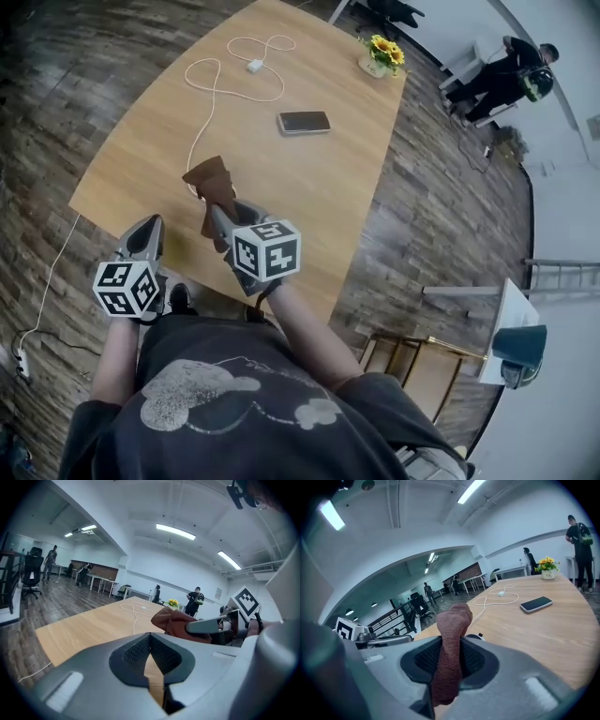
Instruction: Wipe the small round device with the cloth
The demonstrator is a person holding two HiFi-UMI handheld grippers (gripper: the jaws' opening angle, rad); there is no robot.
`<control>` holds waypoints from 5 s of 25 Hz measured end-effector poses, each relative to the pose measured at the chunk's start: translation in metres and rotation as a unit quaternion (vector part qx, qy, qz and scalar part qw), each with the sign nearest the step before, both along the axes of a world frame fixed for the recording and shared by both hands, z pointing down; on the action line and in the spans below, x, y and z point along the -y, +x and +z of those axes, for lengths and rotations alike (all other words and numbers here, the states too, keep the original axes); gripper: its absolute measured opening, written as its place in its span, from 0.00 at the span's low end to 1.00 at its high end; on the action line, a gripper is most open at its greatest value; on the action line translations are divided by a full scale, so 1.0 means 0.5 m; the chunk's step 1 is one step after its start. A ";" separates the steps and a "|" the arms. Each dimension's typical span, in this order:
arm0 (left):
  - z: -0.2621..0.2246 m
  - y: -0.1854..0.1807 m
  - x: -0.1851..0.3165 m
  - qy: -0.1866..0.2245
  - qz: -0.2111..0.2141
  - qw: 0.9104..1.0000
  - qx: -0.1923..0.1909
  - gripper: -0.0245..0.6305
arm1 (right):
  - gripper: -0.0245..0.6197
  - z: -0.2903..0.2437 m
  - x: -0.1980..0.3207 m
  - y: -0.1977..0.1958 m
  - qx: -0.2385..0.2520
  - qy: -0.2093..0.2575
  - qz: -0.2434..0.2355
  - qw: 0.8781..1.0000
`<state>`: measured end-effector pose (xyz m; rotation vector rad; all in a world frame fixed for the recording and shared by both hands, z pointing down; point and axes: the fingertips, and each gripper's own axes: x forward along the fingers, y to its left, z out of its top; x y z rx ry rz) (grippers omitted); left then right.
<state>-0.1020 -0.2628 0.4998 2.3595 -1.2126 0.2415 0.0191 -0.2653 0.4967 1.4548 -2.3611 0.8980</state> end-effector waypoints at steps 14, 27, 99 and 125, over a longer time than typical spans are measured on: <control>0.004 -0.004 0.104 -0.003 0.163 0.987 -0.003 0.07 | 0.16 0.044 0.027 -0.032 -0.006 -0.030 0.169 0.985; 0.040 -0.074 0.113 -0.024 0.183 0.983 -0.003 0.07 | 0.16 0.151 0.000 -0.056 -0.007 -0.092 0.240 0.966; -0.060 0.028 -0.664 0.030 0.050 0.998 -0.003 0.07 | 0.16 0.066 -0.697 0.197 0.015 -0.016 0.132 0.991; -0.079 -0.106 -0.883 0.049 0.035 0.998 -0.029 0.07 | 0.15 -0.016 -0.933 0.074 -0.069 0.059 0.116 0.989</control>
